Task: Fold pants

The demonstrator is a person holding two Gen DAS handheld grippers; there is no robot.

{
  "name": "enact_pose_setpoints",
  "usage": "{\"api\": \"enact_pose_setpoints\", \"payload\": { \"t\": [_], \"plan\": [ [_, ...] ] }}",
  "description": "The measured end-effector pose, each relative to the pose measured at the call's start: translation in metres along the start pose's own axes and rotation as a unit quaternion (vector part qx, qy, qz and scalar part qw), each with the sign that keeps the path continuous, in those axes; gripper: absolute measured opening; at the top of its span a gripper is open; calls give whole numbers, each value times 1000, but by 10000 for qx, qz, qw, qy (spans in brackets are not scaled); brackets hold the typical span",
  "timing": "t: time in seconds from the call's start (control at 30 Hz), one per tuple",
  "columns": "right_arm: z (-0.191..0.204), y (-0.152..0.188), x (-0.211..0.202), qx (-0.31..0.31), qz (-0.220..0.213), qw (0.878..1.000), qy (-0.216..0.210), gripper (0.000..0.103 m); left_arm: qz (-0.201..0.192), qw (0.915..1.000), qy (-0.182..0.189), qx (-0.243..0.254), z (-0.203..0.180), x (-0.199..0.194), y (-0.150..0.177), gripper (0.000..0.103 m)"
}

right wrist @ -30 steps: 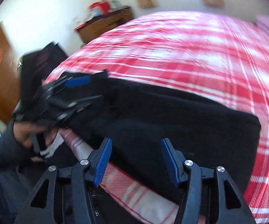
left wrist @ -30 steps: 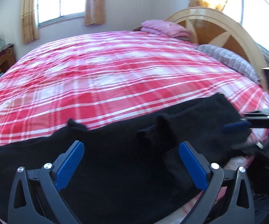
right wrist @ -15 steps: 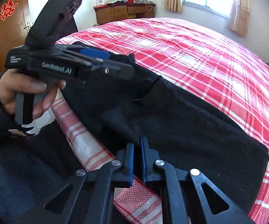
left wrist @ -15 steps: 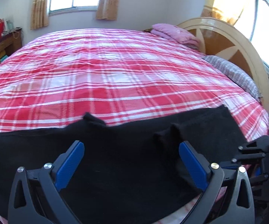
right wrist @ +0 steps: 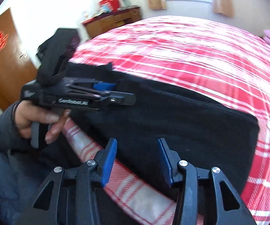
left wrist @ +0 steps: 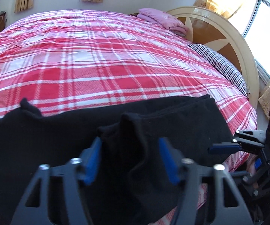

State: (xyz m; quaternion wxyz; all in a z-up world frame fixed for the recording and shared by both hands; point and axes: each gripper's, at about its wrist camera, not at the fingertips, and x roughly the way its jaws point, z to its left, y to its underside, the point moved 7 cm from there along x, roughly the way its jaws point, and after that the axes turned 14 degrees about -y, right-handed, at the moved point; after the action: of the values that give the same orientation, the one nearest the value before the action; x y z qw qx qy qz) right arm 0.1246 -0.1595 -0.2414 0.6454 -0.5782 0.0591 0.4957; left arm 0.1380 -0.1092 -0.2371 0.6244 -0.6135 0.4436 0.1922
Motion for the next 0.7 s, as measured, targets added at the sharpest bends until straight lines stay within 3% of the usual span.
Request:
{"api": "enact_pose_setpoints", "payload": {
  "t": [0.03,0.07,0.2,0.4,0.57,0.6,0.7],
  "plan": [
    [-5,-1,-1,87,-42,9999,59,47,-1,10000,-6,-47,1,-1,-1,19],
    [-13,-1,-4,207,-121,9996,142,47,-32,9999,57,-150,3,-4,-4,14],
    [-32,-8,-15,640,-480,9967,127,47,-289,9983,165,-472,16,-24,-14,14],
    [-51,-6,-18,872,-618,9937,335,47,-97,9987,-15,-500,27,-8,-9,15],
    [-53,-5,-25,829,-636,9934,471,51,-115,9991,-340,-219,24,-7,1,34],
    [-52,-7,-29,793,-681,9934,474,58,-146,9989,-421,-171,24,-10,2,40],
    [-56,-16,-50,730,-971,9902,696,60,-516,9946,-905,-40,26,-32,1,67]
  ]
}}
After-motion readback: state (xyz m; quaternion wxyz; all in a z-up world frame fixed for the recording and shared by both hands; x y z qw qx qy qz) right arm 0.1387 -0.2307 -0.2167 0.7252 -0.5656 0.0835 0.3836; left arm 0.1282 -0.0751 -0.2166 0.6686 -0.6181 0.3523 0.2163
